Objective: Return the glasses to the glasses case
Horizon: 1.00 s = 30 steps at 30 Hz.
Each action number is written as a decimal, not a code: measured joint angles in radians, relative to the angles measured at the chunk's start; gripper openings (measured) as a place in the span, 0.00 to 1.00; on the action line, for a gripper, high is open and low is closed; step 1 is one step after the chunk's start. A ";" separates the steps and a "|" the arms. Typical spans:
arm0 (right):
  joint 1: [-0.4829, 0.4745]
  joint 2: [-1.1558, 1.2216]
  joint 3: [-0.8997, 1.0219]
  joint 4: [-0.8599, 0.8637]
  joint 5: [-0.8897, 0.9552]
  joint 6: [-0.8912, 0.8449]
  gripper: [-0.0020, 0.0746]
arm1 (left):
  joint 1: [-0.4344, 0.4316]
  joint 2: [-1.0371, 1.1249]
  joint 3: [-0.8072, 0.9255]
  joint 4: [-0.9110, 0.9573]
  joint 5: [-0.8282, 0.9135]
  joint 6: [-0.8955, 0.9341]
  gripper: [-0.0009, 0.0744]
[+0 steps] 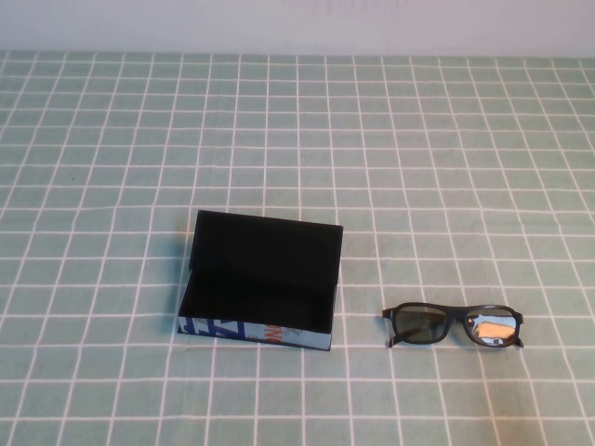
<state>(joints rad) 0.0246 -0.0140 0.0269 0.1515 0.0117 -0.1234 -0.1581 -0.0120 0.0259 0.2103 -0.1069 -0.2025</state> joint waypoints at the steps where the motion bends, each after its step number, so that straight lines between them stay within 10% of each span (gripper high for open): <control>1: 0.000 0.000 0.000 0.000 -0.020 0.000 0.01 | 0.000 0.000 0.000 0.000 -0.056 0.000 0.01; 19: 0.000 0.000 -0.021 0.011 -0.600 0.113 0.01 | 0.000 0.000 0.000 -0.030 -0.441 -0.083 0.01; 24: 0.000 0.000 -0.195 0.013 -0.532 0.194 0.01 | 0.000 -0.001 -0.040 -0.086 -0.647 -0.100 0.01; 30: 0.000 0.100 -0.474 0.013 -0.471 0.209 0.01 | 0.000 -0.002 -0.298 -0.094 -0.469 -0.104 0.01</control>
<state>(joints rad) 0.0246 0.0862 -0.4475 0.1649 -0.4588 0.0858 -0.1581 -0.0142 -0.2718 0.1165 -0.5758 -0.3066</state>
